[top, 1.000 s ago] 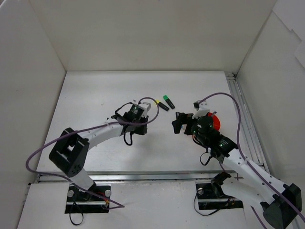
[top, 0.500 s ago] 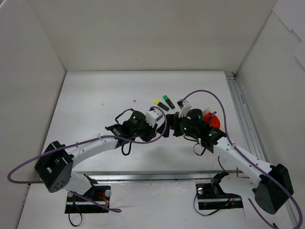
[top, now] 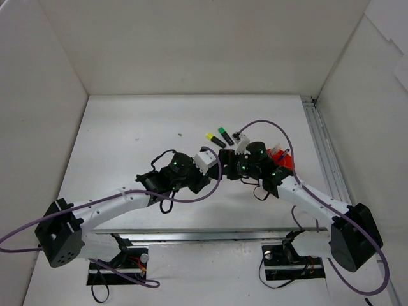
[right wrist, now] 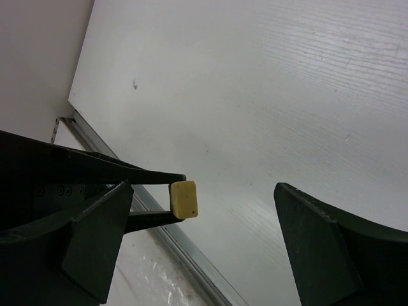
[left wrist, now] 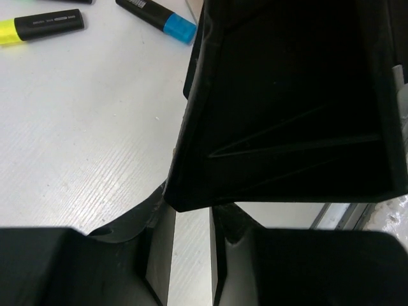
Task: Sort the stationery into containers
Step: Place the stationery in the storage box.
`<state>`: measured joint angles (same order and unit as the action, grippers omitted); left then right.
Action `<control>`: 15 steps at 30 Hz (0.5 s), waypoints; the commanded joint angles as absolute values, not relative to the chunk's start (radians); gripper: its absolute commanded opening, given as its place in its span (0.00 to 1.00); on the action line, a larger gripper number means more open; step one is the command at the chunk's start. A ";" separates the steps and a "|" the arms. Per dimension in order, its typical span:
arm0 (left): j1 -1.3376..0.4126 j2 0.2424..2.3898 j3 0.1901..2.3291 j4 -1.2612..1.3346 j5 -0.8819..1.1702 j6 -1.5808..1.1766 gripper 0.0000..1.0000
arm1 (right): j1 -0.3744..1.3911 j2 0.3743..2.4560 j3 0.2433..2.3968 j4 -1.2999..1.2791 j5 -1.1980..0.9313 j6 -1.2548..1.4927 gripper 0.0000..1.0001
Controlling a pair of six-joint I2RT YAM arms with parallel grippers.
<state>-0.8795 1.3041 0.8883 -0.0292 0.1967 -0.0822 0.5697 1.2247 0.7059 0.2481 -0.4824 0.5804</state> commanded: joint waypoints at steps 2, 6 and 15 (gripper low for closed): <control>-0.894 1.267 0.907 0.048 0.150 -0.069 0.00 | 0.568 1.241 0.741 0.374 -0.590 0.611 0.83; -0.894 1.255 0.908 0.054 0.130 -0.071 0.00 | 0.569 1.246 0.738 0.374 -0.598 0.615 0.60; -0.904 1.213 0.882 0.075 0.123 -0.066 0.00 | 0.571 1.269 0.732 0.429 -0.640 0.646 0.26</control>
